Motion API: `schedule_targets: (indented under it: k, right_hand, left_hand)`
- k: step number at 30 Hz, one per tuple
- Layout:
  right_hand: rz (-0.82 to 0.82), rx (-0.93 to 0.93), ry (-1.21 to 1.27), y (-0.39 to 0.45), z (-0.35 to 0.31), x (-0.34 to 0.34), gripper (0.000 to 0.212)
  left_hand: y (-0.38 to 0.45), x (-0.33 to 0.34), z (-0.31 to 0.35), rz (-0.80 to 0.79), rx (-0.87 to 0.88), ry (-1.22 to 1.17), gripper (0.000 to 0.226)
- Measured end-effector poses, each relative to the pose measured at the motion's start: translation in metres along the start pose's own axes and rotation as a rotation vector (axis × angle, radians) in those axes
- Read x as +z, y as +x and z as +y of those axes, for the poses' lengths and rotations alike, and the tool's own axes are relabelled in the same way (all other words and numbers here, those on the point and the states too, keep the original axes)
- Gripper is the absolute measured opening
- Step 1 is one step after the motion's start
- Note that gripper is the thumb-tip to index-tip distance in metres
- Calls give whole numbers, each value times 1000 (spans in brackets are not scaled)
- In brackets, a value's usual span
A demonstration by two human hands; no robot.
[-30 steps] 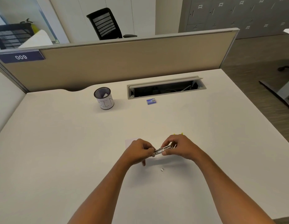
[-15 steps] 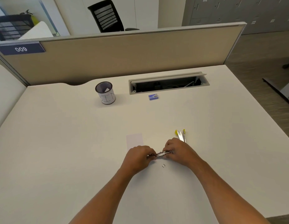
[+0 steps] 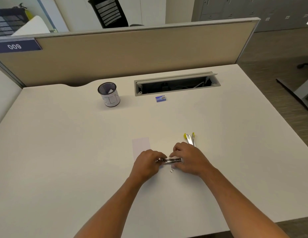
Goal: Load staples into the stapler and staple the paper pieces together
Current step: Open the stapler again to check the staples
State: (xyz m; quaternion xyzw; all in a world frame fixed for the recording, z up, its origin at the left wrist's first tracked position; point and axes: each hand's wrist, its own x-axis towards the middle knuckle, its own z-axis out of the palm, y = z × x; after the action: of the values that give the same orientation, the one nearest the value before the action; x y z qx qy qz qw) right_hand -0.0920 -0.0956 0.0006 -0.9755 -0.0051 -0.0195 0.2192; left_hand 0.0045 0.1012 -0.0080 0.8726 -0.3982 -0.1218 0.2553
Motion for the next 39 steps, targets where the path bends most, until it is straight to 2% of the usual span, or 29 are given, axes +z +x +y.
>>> schedule_targets:
  k: [2, 4, 6, 11, 18, 22, 26, 31, 35, 39]
  right_hand:
    - [4, -40, 43, -4, -2, -1, 15]
    - [-88, -38, 46, -7, -5, -2, 10]
    - [-166, -18, 27, -7, -6, -2, 15]
    - [-235, -45, -47, -3, -10, 1, 19]
    - [-243, -93, -20, 2, -13, 6, 18]
    - [-172, -75, 118, 11, -19, -2, 11]
    - [-66, -6, 392, 38, -33, -20, 4]
    - [86, 47, 562, 108, -56, -35, 17]
    - [191, 87, 502, 177, -74, -43, 11]
    - [172, 0, 301, 249, -96, -49, 4]
  left_hand:
    - [2, -1, 1, 0, 10, 6, 22]
    - [2, -1, 1, 0, 17, 13, 23]
    - [2, -1, 1, -5, 21, 14, 25]
    - [0, -1, 3, 2, 89, 33, 31]
    - [-8, 0, 8, 55, 205, 67, 38]
    - [-14, -7, 10, 116, 225, -8, 44]
    - [-9, -24, 6, 250, 176, -93, 50]
    - [20, -59, -16, 436, 43, -111, 53]
    - [51, -95, -43, 503, -105, -69, 60]
    - [87, -133, -80, 475, -243, 55, 68]
